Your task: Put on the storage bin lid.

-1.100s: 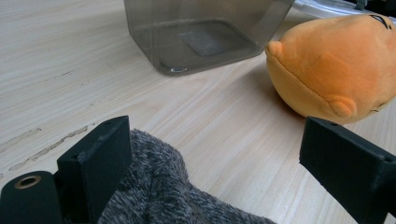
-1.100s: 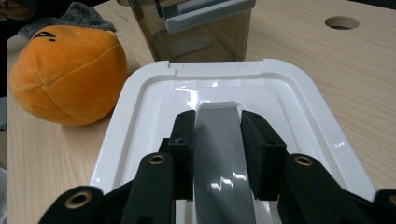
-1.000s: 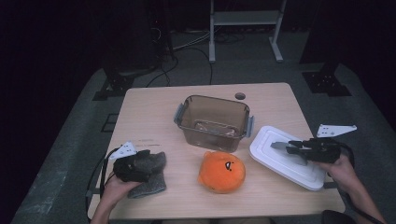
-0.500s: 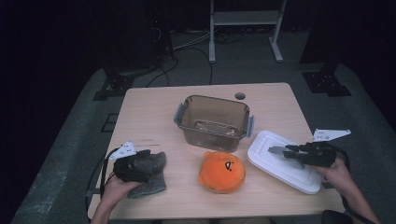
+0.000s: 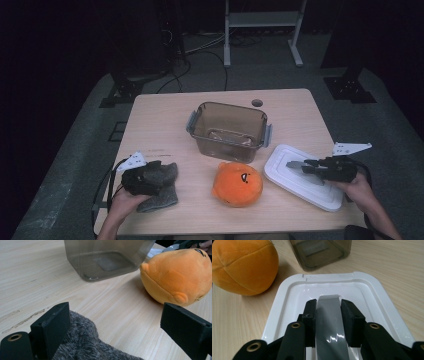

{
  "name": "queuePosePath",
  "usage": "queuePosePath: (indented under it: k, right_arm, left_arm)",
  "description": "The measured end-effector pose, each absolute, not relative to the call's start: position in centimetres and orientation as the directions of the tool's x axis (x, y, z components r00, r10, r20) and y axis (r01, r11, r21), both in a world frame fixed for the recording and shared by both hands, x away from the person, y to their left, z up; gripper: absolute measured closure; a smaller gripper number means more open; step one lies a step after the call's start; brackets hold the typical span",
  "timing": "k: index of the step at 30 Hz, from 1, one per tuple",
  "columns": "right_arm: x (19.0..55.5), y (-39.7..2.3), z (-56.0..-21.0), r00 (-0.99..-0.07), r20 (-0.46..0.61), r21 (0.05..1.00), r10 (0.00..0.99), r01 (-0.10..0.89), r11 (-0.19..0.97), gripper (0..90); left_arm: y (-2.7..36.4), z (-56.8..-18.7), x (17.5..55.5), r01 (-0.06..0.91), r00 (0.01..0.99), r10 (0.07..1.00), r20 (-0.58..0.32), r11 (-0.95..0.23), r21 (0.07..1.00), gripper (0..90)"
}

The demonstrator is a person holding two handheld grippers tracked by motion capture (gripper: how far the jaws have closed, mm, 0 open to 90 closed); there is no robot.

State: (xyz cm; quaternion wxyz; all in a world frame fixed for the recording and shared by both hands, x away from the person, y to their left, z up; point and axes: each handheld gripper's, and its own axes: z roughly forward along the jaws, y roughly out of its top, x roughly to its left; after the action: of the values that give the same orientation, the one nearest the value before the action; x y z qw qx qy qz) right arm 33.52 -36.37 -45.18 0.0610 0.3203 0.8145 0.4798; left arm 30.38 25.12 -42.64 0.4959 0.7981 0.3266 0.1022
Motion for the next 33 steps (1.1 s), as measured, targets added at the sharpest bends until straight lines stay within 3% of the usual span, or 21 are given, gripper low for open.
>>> queuePosePath:
  k: [22,33]
  right_arm:
    - [33.2,-36.1,-46.3,-0.786,0.22,0.805,0.577,0.481,0.348,65.1]
    - [32.9,-35.8,-44.0,-0.802,0.202,0.833,0.562,0.443,0.333,53.6]
  left_arm:
    - [25.1,-42.6,30.4,0.419,0.767,0.622,-0.161,-0.296,0.858,8.9]
    - [25.1,-42.7,30.4,0.419,0.767,0.621,-0.161,-0.296,0.858,8.9]
